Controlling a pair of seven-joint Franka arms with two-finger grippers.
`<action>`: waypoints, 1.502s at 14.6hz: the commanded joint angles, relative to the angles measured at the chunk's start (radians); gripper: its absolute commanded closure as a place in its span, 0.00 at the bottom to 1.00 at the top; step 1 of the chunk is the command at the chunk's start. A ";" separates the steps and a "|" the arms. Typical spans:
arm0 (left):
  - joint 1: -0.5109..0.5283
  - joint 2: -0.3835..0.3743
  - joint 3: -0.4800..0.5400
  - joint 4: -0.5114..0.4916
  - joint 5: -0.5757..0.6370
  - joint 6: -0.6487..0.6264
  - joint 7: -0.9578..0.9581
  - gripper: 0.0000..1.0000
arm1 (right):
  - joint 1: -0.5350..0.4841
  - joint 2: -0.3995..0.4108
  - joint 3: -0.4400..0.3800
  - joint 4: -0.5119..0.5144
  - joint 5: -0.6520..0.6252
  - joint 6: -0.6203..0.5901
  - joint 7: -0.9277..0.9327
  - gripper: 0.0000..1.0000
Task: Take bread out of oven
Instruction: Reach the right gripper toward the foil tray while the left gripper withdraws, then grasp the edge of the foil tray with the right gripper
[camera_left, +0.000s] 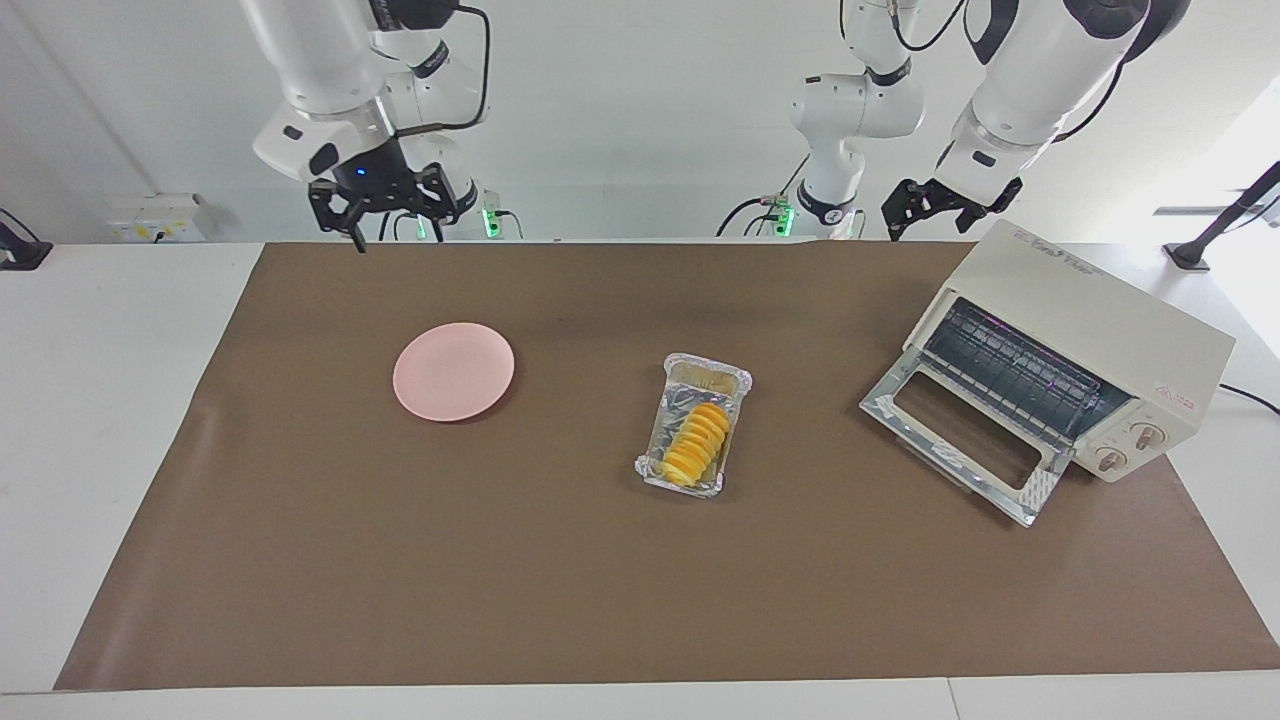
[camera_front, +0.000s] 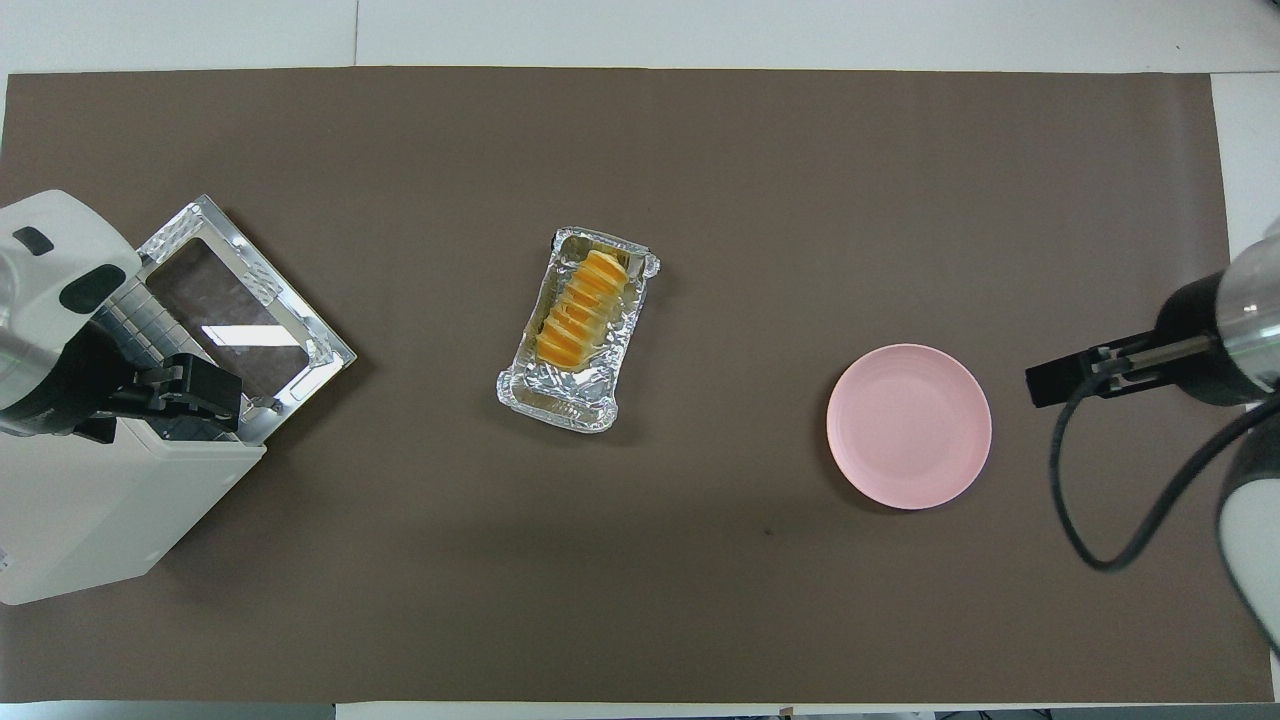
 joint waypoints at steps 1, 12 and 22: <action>0.097 0.038 -0.099 0.015 -0.039 -0.024 0.001 0.00 | 0.076 0.035 -0.005 -0.063 0.004 0.117 0.153 0.00; 0.141 0.013 -0.098 0.012 -0.034 0.048 0.218 0.00 | 0.325 0.630 -0.006 0.333 0.036 0.356 0.659 0.00; 0.141 0.012 -0.098 0.012 -0.034 0.056 0.208 0.00 | 0.348 0.711 -0.009 0.275 0.020 0.461 0.690 0.01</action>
